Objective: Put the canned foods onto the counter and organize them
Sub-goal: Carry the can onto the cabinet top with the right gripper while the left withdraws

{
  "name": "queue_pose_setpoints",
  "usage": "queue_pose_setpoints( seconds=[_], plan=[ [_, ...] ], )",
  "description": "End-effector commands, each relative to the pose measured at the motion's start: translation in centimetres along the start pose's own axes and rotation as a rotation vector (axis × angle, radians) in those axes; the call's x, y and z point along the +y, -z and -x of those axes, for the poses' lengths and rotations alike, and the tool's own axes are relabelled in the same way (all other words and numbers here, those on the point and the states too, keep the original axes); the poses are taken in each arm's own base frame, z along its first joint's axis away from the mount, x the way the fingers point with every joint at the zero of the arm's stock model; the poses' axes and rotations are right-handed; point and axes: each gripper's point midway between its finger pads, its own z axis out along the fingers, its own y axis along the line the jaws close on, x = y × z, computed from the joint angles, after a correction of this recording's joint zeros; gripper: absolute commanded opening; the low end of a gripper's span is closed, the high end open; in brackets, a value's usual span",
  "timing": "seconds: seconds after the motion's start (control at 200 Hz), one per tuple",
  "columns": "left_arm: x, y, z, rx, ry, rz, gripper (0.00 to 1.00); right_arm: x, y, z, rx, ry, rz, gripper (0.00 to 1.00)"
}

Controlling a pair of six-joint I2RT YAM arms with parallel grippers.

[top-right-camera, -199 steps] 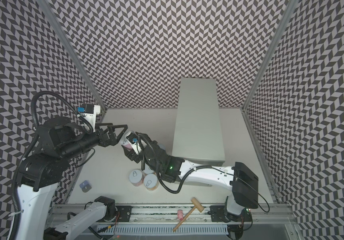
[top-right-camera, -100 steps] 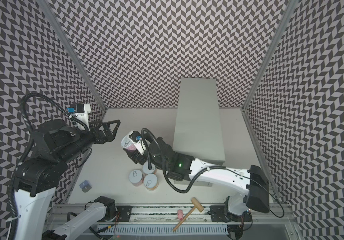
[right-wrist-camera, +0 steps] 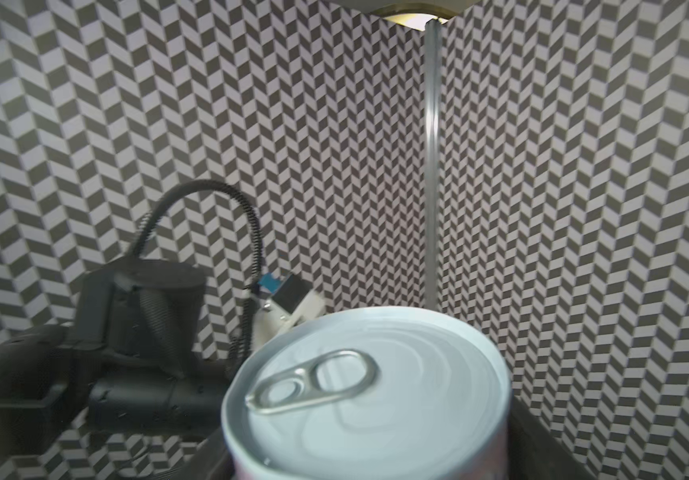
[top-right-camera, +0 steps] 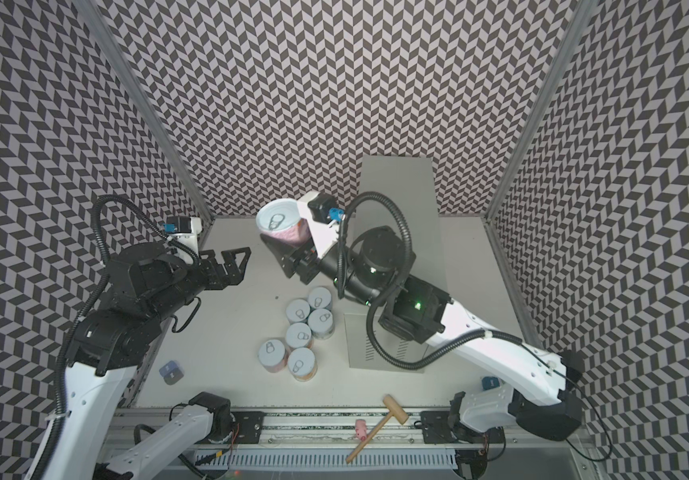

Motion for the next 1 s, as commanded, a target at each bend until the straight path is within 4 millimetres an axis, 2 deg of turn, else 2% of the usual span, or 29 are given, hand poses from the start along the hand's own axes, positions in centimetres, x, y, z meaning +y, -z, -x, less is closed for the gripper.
queue_pose_setpoints(
  seconds=[0.0,0.095,0.26,0.421,0.546,0.716,0.836,0.996],
  plan=[
    [-1.4,0.3,0.5,-0.038,-0.025,-0.082,1.0,-5.1,1.2,3.4,-0.09,0.02,-0.045,0.63],
    [-2.0,0.1,-0.4,-0.031,-0.039,-0.13,1.0,-8.3,1.6,3.2,-0.1,0.091,-0.06,0.65],
    [-2.4,-0.5,-2.1,-0.015,-0.044,-0.185,1.0,-17.2,2.6,2.2,-0.095,0.042,-0.142,0.65],
    [-3.2,-0.9,-3.4,0.003,-0.058,-0.252,1.0,-24.0,3.2,0.4,-0.079,0.037,-0.138,0.64],
    [-4.3,-0.6,-3.9,0.002,-0.069,-0.323,1.0,-27.1,3.0,-1.2,-0.057,0.107,-0.145,0.66],
    [-4.8,-0.9,-4.2,0.005,-0.078,-0.359,1.0,-31.4,1.0,-3.8,0.01,0.142,-0.201,0.66],
    [-5.0,-1.2,-4.3,0.005,-0.079,-0.374,1.0,-32.8,0.3,-5.3,0.024,0.163,-0.21,0.66],
    [-5.3,-1.9,-4.7,0.016,-0.079,-0.394,1.0,-34.0,0.4,-6.5,0.045,0.183,-0.251,0.69]
  ],
)
